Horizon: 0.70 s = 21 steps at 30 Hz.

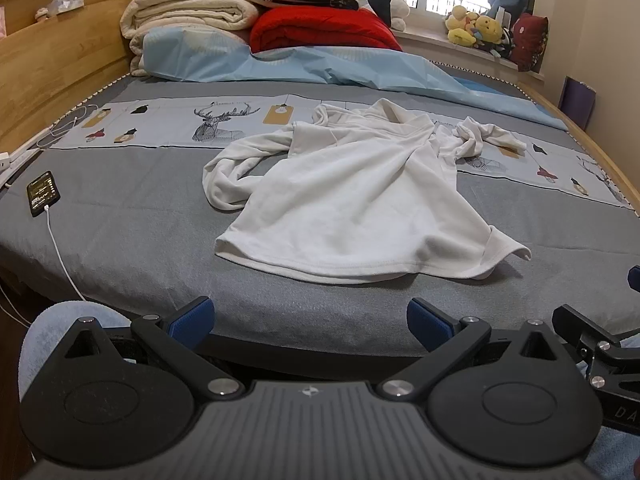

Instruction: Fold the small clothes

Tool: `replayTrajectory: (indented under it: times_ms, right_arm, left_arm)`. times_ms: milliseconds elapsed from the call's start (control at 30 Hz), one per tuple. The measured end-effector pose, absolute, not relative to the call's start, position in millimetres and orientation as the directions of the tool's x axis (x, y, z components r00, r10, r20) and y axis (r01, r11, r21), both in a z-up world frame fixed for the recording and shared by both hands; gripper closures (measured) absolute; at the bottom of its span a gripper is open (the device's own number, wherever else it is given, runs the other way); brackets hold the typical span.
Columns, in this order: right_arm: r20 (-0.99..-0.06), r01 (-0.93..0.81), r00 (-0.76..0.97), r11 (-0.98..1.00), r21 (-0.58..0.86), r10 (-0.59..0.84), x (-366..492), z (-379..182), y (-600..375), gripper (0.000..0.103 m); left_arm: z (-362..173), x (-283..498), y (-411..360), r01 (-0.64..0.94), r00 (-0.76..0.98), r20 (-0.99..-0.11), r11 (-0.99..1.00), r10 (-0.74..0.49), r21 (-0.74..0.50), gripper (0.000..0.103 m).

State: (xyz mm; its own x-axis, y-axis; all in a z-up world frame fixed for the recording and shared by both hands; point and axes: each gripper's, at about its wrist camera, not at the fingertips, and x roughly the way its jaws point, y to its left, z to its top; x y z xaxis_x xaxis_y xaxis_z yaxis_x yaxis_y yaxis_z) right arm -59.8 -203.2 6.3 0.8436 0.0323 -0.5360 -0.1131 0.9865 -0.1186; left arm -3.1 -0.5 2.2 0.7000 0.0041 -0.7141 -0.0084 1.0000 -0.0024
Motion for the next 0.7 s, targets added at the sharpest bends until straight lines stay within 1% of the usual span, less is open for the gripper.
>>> replayTrajectory:
  times_ms: [700]
  right_arm:
    - [-0.551,-0.116,0.834,0.987,-0.111,0.036,-60.0,2.8,-203.1,0.001]
  left_arm:
    - [0.0,-5.1,-0.3,-0.008,0.698,-0.716,1.0,0.001,-0.007,0.001]
